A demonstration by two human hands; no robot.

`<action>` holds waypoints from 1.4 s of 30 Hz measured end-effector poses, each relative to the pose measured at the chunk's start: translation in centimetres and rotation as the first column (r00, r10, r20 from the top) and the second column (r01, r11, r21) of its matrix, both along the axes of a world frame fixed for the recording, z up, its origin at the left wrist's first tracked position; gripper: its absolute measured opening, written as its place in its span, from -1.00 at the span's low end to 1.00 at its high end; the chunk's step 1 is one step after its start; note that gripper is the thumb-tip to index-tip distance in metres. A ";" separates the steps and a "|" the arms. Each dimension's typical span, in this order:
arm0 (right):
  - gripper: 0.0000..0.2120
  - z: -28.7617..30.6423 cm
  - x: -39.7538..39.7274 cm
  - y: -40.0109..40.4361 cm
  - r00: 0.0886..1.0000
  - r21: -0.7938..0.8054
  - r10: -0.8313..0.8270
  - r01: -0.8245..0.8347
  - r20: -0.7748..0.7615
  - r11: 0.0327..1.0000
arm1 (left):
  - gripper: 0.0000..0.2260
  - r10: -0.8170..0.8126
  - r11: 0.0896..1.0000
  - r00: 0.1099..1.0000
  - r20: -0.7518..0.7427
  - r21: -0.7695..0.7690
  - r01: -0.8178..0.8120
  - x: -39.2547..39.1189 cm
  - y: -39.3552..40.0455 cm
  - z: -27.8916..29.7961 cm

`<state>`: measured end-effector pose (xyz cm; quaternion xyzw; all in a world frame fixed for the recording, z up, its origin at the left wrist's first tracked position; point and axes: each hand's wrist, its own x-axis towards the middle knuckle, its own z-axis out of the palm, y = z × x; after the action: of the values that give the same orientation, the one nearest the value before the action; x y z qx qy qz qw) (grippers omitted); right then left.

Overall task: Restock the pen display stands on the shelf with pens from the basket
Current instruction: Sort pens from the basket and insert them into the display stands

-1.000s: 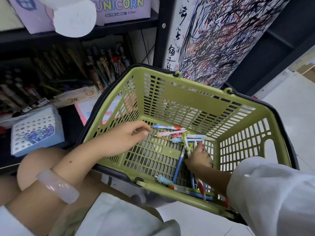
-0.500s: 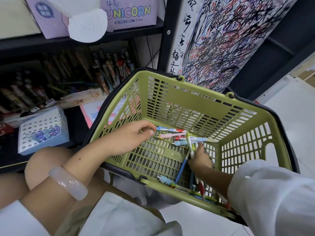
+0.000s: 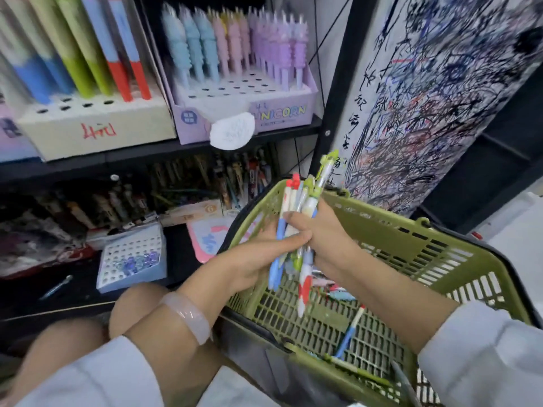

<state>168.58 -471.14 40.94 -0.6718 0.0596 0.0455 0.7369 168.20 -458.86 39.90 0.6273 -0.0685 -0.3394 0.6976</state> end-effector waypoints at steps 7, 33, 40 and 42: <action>-0.76 4.7 0.5 4.8 0.982 -0.081 0.044 -0.029 0.186 0.996 | -0.59 0.203 0.975 0.972 0.121 -0.116 -0.190 0.6 2.6 3.4; -0.43 11.7 1.9 19.3 0.688 -0.351 0.653 -0.554 0.318 0.755 | -0.62 0.386 0.904 0.872 0.300 -0.312 -0.293 -2.5 19.1 10.3; -0.54 14.0 3.3 25.1 0.802 -0.272 0.449 -0.364 0.393 0.890 | -0.80 0.542 0.833 0.803 0.248 -0.279 -0.477 -3.6 24.1 10.9; -0.63 15.2 4.1 26.3 0.821 -0.288 0.336 -0.219 0.462 0.932 | -0.83 0.577 0.814 0.778 0.248 -0.261 -0.519 -3.7 25.3 11.1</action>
<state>172.65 -444.81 56.09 -0.7393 -0.2293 -0.0312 0.6323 164.53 -433.56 51.00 0.6007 -0.0232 -0.0084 0.7991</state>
